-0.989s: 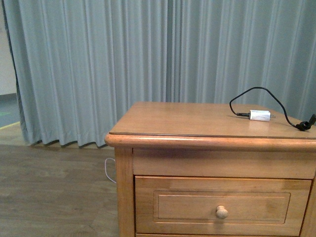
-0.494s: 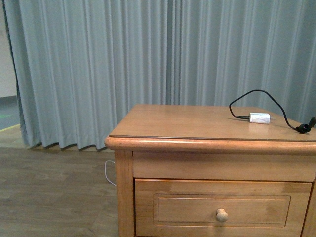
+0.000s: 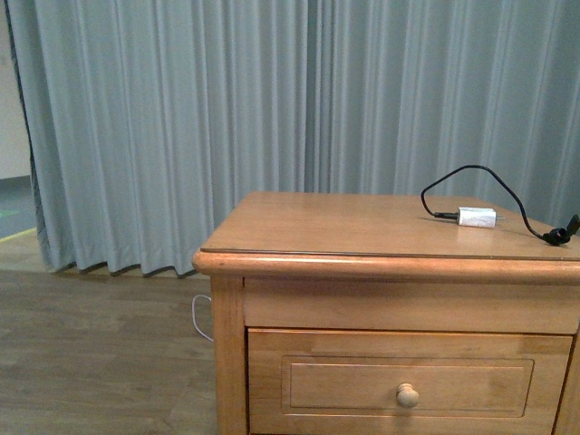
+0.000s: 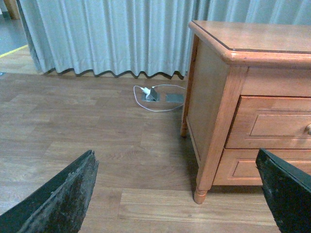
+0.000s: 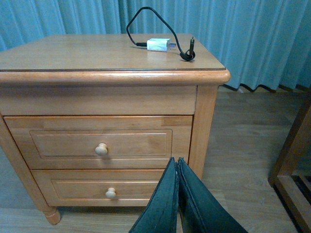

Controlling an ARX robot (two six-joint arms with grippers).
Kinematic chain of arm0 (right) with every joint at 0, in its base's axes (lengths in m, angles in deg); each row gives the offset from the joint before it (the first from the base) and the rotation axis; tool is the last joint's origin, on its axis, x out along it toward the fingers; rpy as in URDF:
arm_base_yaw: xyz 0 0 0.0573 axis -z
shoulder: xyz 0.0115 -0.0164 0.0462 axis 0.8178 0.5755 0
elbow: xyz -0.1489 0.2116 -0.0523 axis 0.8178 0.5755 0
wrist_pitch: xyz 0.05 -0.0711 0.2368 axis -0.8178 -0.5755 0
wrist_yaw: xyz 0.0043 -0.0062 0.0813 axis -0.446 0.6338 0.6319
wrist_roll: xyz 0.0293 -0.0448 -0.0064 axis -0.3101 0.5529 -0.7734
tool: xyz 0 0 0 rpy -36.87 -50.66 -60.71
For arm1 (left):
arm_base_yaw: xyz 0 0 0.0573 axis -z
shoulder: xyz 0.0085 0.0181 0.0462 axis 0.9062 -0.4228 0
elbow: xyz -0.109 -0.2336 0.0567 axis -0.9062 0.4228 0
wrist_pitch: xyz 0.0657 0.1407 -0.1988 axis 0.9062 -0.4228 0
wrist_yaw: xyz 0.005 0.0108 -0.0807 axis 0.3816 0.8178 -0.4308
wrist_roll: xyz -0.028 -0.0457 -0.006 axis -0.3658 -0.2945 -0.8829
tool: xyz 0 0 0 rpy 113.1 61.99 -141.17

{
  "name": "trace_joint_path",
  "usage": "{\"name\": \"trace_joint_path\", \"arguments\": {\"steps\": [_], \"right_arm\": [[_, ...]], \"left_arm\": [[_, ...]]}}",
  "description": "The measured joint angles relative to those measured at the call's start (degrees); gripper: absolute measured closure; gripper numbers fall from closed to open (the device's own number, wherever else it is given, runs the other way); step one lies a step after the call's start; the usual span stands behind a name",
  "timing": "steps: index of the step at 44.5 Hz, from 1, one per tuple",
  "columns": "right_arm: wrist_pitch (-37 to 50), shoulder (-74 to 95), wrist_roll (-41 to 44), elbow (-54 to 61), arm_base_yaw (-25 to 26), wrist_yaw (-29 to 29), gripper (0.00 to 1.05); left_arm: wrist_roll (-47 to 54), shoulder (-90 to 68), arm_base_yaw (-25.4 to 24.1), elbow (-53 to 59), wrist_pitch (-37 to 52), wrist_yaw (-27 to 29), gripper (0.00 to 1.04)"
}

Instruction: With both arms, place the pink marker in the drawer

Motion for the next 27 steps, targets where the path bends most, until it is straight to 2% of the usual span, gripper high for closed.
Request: {"name": "trace_joint_path", "arguments": {"steps": [27], "right_arm": [[-8.24,-12.92,0.00,3.89,0.00,0.00,1.03]], "left_arm": [[0.00,0.00,0.00,0.00,0.00,-0.02,0.06]]}}
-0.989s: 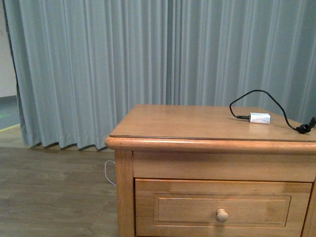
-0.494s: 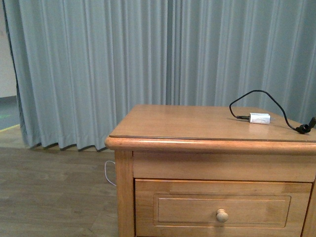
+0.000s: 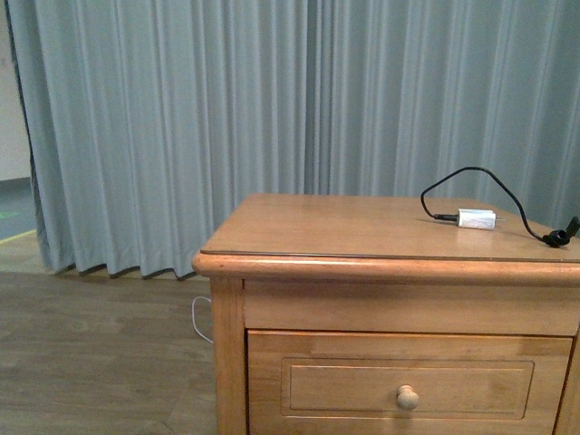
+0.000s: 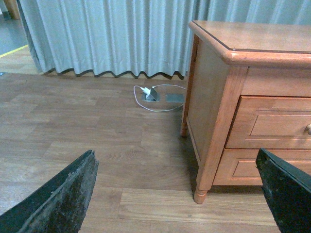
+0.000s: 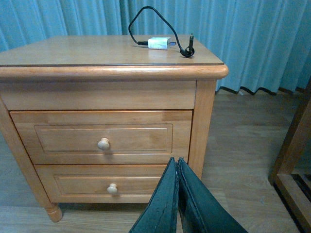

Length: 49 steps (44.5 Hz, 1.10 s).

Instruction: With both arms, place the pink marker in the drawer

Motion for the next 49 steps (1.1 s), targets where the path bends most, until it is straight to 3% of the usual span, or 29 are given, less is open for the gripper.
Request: {"name": "trace_joint_path", "arguments": {"steps": [10,14,24,30,40,45,49], "right_arm": [[-2.99,-2.95,0.00,0.00,0.00,0.00,1.03],[-12.55,-10.58,0.02,-0.07,0.00,0.02,1.03],[-13.29,-12.85,0.00,-0.07,0.00,0.02,1.03],[-13.29,-12.85,0.09,-0.07,0.00,0.02,0.77],[-13.29,-12.85,0.09,-0.07,0.00,0.02,0.24],[-13.29,-12.85,0.02,-0.07,0.00,0.02,0.07],[-13.29,-12.85,0.00,-0.07,0.00,0.02,0.09]], "left_arm": [[0.00,0.00,0.00,0.00,0.00,0.02,0.06],[0.00,0.00,0.00,0.00,0.00,0.09,0.06],[0.00,0.00,0.00,0.00,0.00,0.02,0.06],[0.00,0.00,0.00,0.00,0.00,0.02,0.06],[0.00,0.00,0.00,0.00,0.00,0.02,0.06],[0.00,0.00,0.00,0.00,0.00,0.02,0.06],[0.00,0.00,0.00,0.00,0.00,0.02,0.06]]}}
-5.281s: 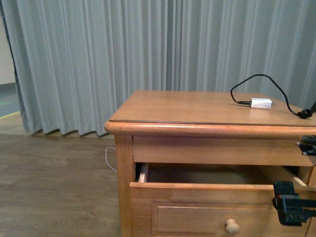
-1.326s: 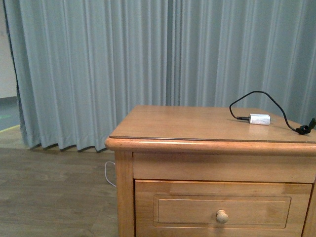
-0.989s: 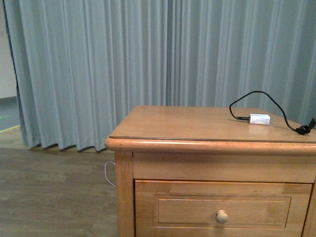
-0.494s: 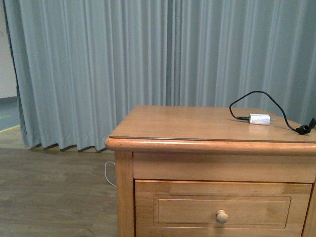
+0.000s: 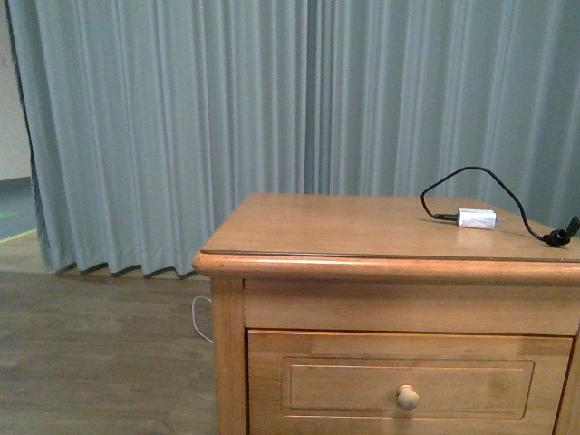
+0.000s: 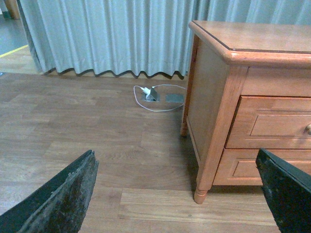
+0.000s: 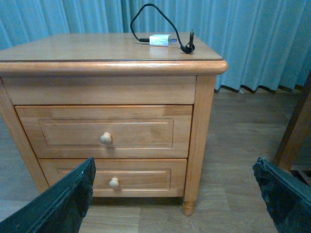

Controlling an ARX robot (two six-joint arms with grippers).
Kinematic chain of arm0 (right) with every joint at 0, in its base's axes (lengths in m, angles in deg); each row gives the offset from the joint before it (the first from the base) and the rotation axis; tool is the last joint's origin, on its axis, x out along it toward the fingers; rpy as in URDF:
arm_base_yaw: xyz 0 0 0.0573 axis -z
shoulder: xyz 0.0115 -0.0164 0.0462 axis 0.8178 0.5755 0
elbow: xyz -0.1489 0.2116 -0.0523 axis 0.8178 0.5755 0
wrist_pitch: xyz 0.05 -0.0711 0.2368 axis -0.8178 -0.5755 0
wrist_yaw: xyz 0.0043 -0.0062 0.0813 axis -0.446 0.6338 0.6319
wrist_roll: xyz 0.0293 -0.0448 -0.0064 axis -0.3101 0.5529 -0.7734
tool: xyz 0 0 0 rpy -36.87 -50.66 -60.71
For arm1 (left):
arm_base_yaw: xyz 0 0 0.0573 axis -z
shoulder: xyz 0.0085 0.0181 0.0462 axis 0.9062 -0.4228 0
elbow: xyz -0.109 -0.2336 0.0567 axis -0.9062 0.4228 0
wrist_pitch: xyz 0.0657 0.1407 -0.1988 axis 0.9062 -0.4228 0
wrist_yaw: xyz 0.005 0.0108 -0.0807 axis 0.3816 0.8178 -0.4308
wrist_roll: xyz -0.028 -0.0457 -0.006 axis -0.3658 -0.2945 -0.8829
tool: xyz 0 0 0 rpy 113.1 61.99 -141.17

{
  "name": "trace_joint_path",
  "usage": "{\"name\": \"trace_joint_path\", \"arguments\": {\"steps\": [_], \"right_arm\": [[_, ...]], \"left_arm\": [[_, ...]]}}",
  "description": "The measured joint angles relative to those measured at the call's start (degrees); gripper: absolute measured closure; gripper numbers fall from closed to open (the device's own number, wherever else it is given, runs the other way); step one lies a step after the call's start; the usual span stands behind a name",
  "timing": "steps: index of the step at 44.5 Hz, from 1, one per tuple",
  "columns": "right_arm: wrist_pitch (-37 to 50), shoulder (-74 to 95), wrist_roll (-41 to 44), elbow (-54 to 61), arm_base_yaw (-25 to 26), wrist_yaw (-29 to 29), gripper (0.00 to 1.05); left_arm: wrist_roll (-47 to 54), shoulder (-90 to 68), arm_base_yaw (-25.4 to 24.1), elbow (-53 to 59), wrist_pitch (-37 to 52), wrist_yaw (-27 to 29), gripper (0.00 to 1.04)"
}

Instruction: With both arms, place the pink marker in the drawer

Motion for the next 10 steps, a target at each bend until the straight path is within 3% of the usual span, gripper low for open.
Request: {"name": "trace_joint_path", "arguments": {"steps": [10], "right_arm": [[0.00,0.00,0.00,0.00,0.00,0.00,0.08]], "left_arm": [[0.00,0.00,0.00,0.00,0.00,0.00,0.06]]}}
